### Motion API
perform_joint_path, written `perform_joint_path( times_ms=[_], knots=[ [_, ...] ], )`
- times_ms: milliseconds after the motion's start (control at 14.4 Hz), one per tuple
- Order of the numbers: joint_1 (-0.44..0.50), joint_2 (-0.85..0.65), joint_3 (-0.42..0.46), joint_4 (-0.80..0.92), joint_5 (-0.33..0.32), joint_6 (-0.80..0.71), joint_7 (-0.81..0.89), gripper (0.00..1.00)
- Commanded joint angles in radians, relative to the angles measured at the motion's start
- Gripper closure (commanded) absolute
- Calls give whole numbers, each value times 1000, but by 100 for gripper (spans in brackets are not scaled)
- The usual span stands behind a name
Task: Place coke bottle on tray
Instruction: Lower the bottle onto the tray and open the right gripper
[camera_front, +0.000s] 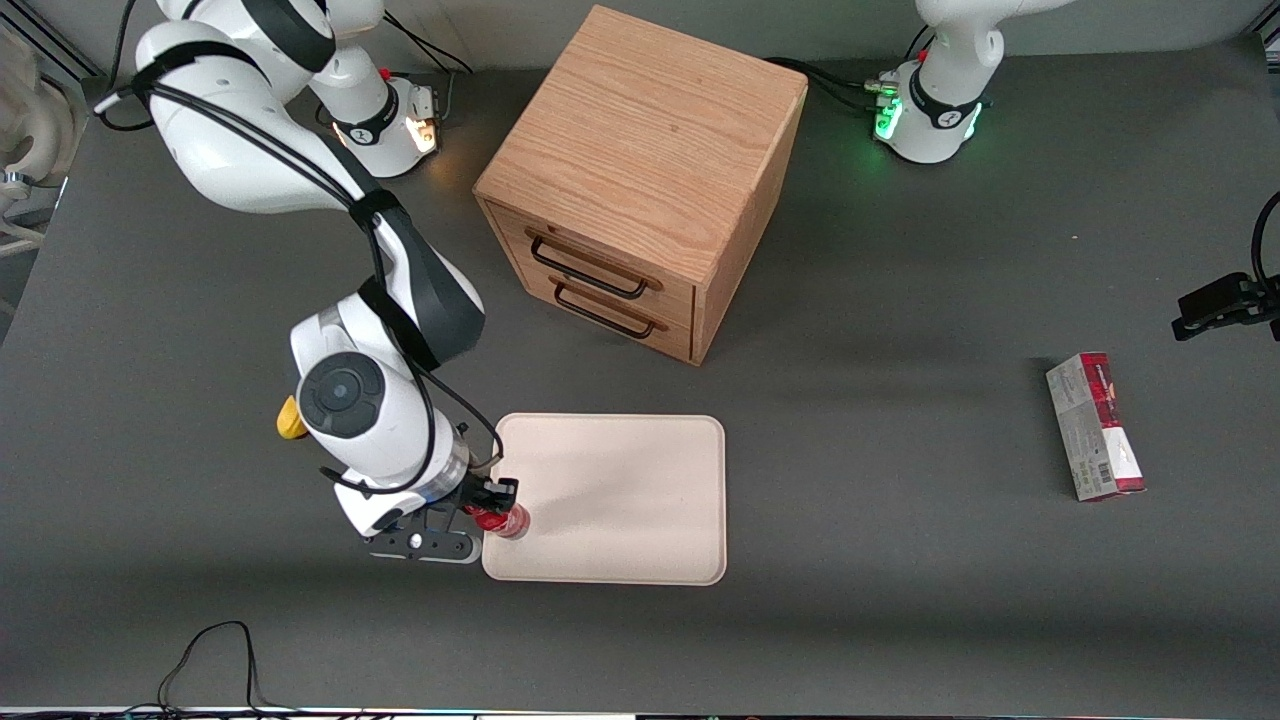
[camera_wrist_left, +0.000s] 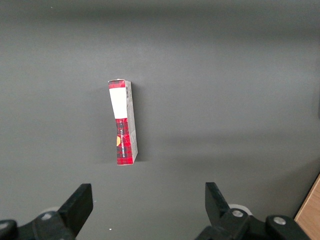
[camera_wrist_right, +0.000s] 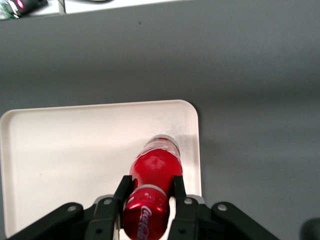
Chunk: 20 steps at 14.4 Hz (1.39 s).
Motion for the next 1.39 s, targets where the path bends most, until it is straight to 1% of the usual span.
perform_joint_path(
  times_ms=[0, 139, 208, 277, 347, 416, 762, 901, 970, 1040, 1109, 1178, 1317],
  knots=[
    [4, 60, 14, 47, -44, 40, 8, 100],
    [4, 71, 11, 34, -49, 51, -4, 100],
    [4, 71, 11, 33, -56, 51, 0, 81],
    [3, 71, 9, 28, -61, 51, 3, 13],
    [3, 71, 9, 10, -81, 54, 9, 0],
    [3, 71, 9, 2, -95, 70, 22, 0],
    [-3, 55, 9, 11, -95, 78, 11, 0],
    [-5, 0, 6, 11, -93, 32, 10, 0],
    [-6, -33, 3, 7, -89, -19, -1, 0],
    [-11, -71, -14, 4, -67, -81, -18, 0],
    [-14, -112, -44, 2, -11, -136, -59, 0],
    [-8, -166, -113, -12, 73, -175, -122, 0],
    [7, -292, -271, -102, 257, -206, -252, 0]
  ],
)
